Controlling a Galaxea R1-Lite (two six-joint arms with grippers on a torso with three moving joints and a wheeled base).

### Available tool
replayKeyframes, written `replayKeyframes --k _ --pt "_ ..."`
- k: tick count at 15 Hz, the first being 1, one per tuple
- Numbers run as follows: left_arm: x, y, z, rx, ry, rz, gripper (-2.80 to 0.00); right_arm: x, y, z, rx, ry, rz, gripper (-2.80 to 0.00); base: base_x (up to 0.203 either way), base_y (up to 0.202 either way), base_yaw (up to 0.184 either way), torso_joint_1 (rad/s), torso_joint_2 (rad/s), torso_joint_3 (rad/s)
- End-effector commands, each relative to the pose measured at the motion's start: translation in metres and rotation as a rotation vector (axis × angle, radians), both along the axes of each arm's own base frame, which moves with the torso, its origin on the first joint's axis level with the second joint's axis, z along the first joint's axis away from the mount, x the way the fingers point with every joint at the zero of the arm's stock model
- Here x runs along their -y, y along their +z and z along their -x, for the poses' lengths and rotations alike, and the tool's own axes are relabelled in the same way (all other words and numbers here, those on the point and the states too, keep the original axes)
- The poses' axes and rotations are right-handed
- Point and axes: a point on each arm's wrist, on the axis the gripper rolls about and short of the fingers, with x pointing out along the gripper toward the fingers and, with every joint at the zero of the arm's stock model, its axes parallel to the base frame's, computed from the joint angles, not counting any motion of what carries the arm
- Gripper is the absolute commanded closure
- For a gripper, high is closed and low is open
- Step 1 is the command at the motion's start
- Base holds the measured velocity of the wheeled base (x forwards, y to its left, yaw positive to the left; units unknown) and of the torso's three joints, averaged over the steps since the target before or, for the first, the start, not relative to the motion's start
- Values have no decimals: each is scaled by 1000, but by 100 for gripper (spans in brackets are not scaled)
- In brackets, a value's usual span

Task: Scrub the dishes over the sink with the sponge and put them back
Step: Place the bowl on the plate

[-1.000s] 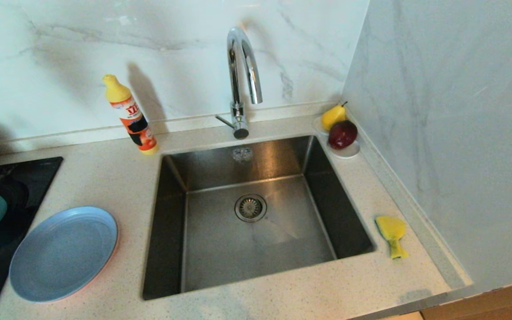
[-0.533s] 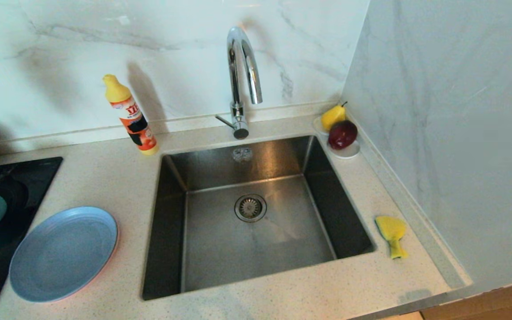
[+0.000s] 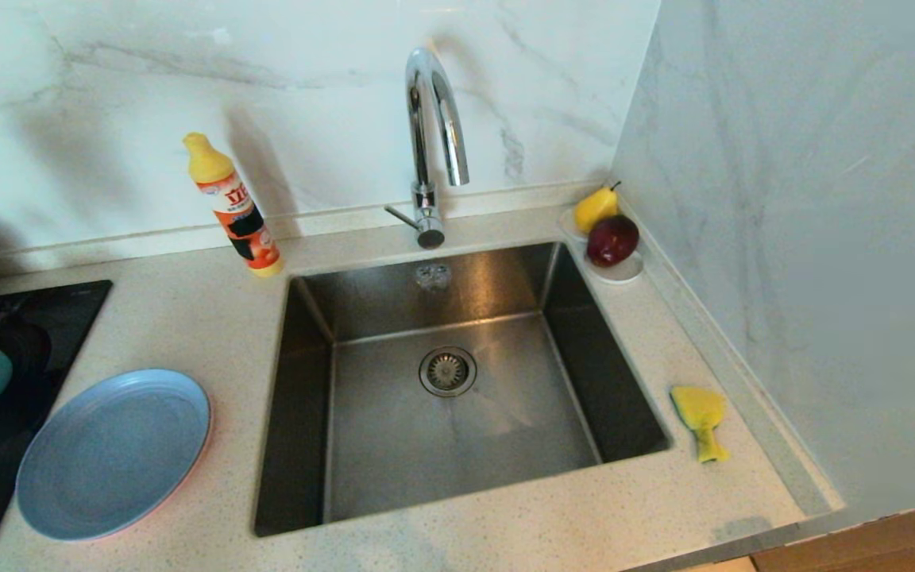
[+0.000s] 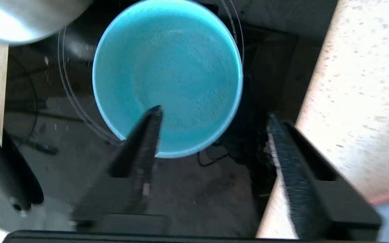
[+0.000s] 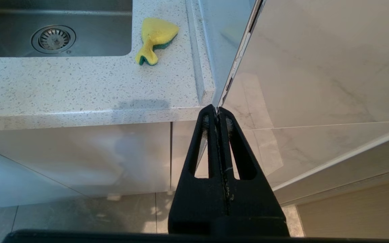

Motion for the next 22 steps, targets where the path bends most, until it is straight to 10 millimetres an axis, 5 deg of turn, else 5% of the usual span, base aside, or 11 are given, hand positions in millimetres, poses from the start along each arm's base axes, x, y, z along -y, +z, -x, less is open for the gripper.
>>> replayKeyframes --k 1,22 --pt "-10 -12 -10 -13 -8 5 -280 0 0 0 -2 1 1 0 0 0 0 0 0 0" --pt "-22 -45 -43 -22 -110 55 -280 0 0 0 -2 1 1 0 0 0 0 0 0 0"
